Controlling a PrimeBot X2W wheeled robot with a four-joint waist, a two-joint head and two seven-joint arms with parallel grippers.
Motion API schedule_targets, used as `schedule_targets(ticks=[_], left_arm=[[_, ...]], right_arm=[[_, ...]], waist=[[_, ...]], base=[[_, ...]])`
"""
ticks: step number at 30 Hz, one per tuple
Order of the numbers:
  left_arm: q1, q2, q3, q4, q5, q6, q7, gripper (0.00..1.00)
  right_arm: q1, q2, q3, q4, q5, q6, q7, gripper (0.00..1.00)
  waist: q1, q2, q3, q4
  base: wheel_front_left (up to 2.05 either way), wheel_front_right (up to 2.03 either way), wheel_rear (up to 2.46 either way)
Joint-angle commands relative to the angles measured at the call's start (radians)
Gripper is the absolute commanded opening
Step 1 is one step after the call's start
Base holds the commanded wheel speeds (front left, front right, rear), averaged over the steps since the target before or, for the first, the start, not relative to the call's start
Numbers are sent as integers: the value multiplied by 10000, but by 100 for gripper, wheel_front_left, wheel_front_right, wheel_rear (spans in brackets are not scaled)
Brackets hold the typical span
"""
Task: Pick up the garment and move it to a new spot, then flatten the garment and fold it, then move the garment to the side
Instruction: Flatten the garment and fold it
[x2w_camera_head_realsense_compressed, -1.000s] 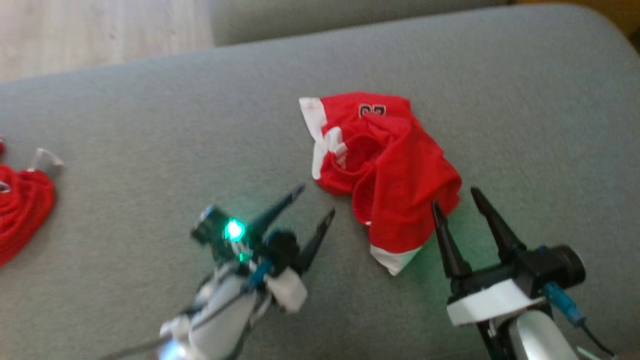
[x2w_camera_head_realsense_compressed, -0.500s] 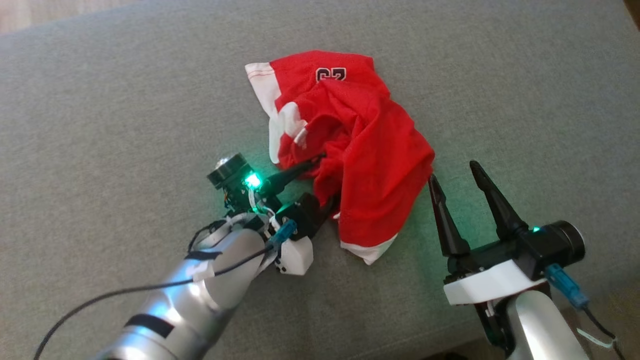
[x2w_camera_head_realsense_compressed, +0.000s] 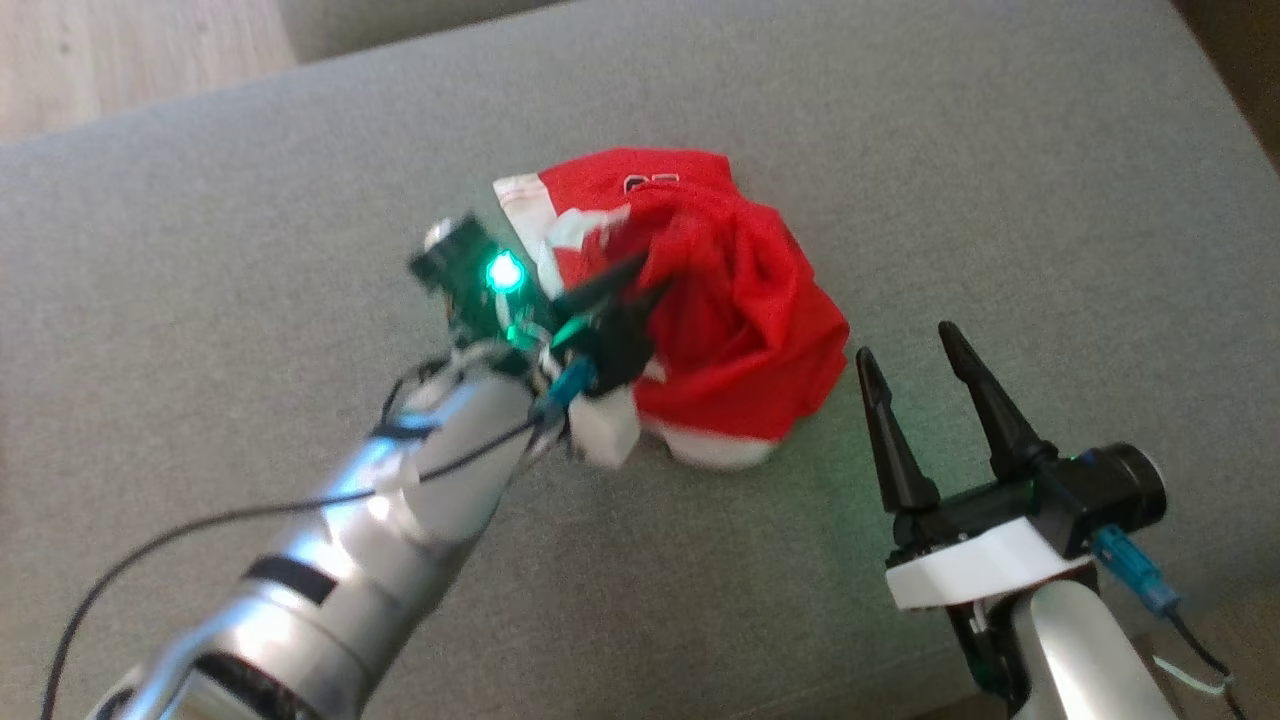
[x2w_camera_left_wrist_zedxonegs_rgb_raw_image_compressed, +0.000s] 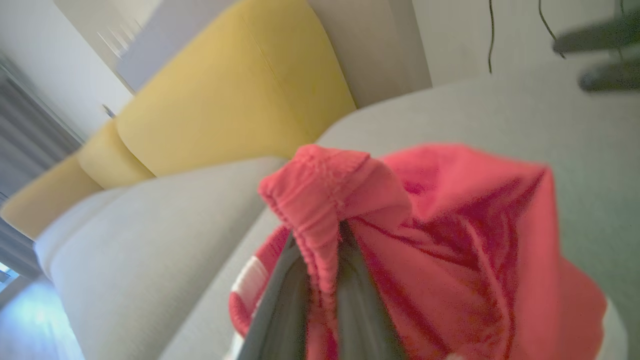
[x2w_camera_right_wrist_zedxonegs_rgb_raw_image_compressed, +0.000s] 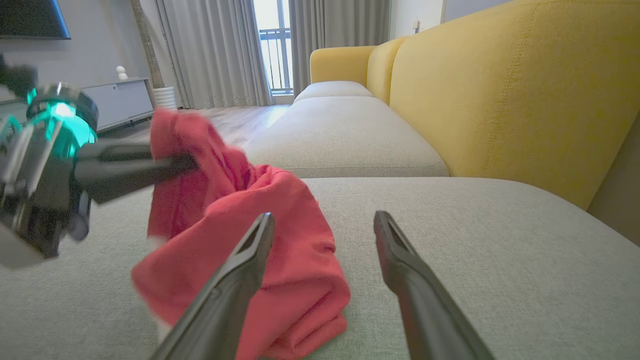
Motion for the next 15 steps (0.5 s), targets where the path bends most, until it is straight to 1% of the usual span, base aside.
schedule_targets(ticks=[1, 4, 6, 10, 11, 15], left_arm=[[-887, 115, 464, -645, -115, 240, -51, 0], [-1201, 111, 652, -1293, -207, 561, -51, 0], [-1165, 106, 671, -1610, -273, 691, -51, 0], [-317, 81, 292, -1976, -461, 648, -51, 0], [-317, 81, 292, -1976, -461, 648, -51, 0], [1139, 55, -247, -1878, -804, 588, -51, 0]], right_arm=[[109, -35, 293, -220, 100, -7, -109, 100], [220, -35, 268, -196, 76, -7, -109, 100], [306, -35, 198, -192, 38, -7, -109, 100], [500, -35, 8, -228, -55, -7, -109, 100], [500, -35, 8, -228, -55, -7, -109, 100], [671, -35, -191, -316, -174, -7, -109, 100]], waist=[[0, 0, -463, 74], [0, 0, -791, 127], [0, 0, -966, 177], [0, 0, -1129, 319], [0, 0, -1129, 319], [0, 0, -990, 523]], base=[[0, 0, 0], [0, 0, 0], [0, 0, 0], [0, 0, 0], [0, 0, 0], [0, 0, 0]])
